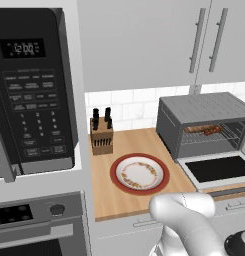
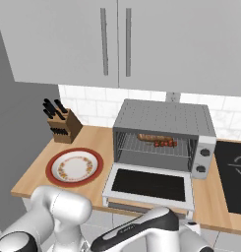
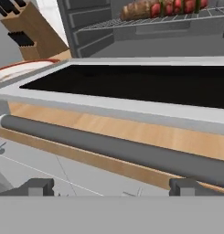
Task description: Pick up the kebab skewer and baguette bread, and place them inside the toaster oven. Close the toaster oven door and start by setting the timer.
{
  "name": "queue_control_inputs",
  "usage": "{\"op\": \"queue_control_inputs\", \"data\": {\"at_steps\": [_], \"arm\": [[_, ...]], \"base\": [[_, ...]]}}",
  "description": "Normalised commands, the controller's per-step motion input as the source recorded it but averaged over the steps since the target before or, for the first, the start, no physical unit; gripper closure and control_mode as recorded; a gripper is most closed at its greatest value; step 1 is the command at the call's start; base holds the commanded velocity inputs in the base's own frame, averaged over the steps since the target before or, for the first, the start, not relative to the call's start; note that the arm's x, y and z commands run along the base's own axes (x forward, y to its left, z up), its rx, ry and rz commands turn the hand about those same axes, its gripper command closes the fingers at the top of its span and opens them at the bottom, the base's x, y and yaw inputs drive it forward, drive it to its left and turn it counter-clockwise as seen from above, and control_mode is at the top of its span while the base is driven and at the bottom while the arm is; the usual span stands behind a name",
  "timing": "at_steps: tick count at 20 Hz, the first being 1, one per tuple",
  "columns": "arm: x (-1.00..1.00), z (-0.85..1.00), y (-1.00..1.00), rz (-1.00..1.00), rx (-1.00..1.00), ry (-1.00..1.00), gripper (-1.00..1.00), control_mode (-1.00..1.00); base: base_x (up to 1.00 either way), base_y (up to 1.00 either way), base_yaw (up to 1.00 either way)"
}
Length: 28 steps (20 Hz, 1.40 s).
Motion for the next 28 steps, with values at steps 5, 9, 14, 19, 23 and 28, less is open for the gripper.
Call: {"op": "queue_control_inputs", "data": {"at_steps": [5,9,14,19,23,28], "arm": [[0.07,-0.27,0.00,-0.05,0.02,0.00,-1.00,-1.00],[0.12,-0.02,0.00,-0.08,0.07,0.00,-1.00,-1.00],[0.20,0.00,0.00,-0.08,0.06,0.00,-1.00,-1.00],[0.15,-0.01,0.00,-0.05,0.00,0.00,-1.00,-1.00],[0.08,-0.10,0.00,-0.02,0.00,-0.02,-1.00,-1.00],[0.09,-0.10,0.00,-0.02,0.00,-0.04,-1.00,-1.00]], "base": [[0.00,0.00,0.00],[0.00,0.00,0.00],[0.00,0.00,0.00],[0.00,0.00,0.00],[0.00,0.00,0.00],[0.00,0.00,0.00]]}}
